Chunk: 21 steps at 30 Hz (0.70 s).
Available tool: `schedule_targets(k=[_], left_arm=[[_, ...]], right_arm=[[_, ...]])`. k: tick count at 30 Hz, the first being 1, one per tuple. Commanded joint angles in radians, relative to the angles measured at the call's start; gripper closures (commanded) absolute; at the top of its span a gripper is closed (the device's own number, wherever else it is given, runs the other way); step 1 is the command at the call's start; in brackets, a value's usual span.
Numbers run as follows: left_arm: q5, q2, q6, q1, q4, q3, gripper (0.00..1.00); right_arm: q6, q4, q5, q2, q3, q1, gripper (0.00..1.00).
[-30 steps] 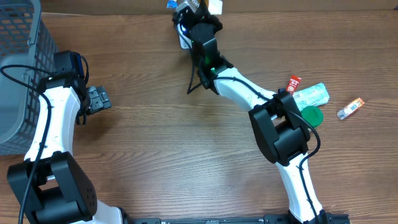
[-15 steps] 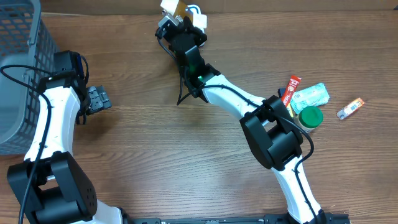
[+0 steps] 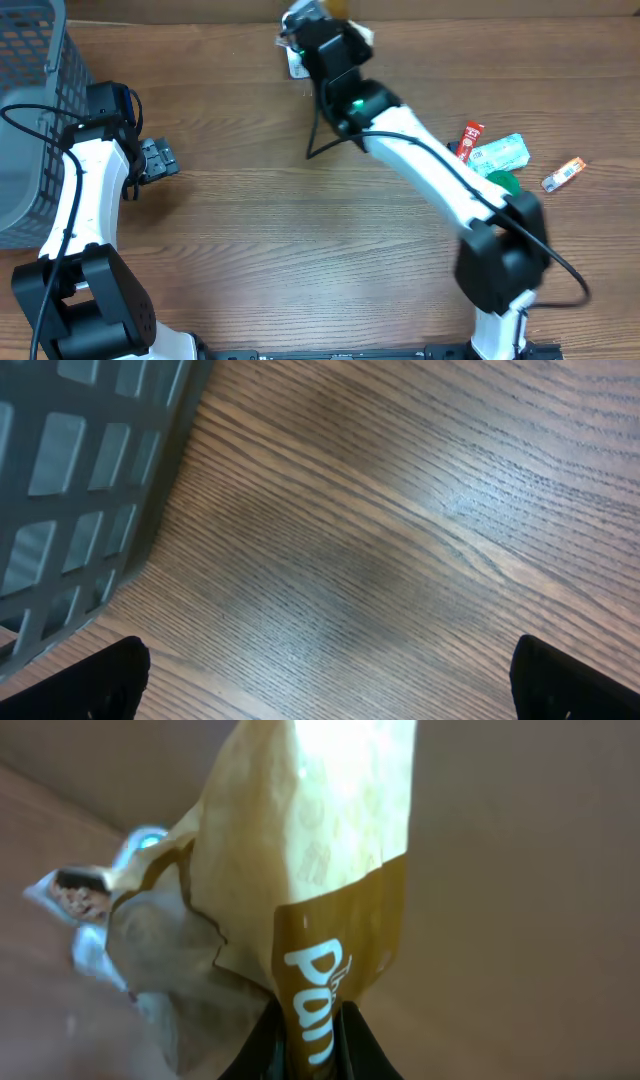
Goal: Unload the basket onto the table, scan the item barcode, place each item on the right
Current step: 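Carry the snack bag right and drop it beside the jar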
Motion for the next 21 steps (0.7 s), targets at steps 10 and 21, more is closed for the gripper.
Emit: schedule_targets(k=[10, 21], left_arm=[[-0.014, -0.020, 0.011, -0.006, 0.002, 0.014, 0.00], [-0.014, -0.020, 0.011, -0.006, 0.002, 0.014, 0.00]], right_arm=[[0.392, -0.787, -0.423, -0.058, -0.008, -0.204, 0.41], [0.494, -0.800, -0.423, -0.058, -0.014, -0.320, 0.00]])
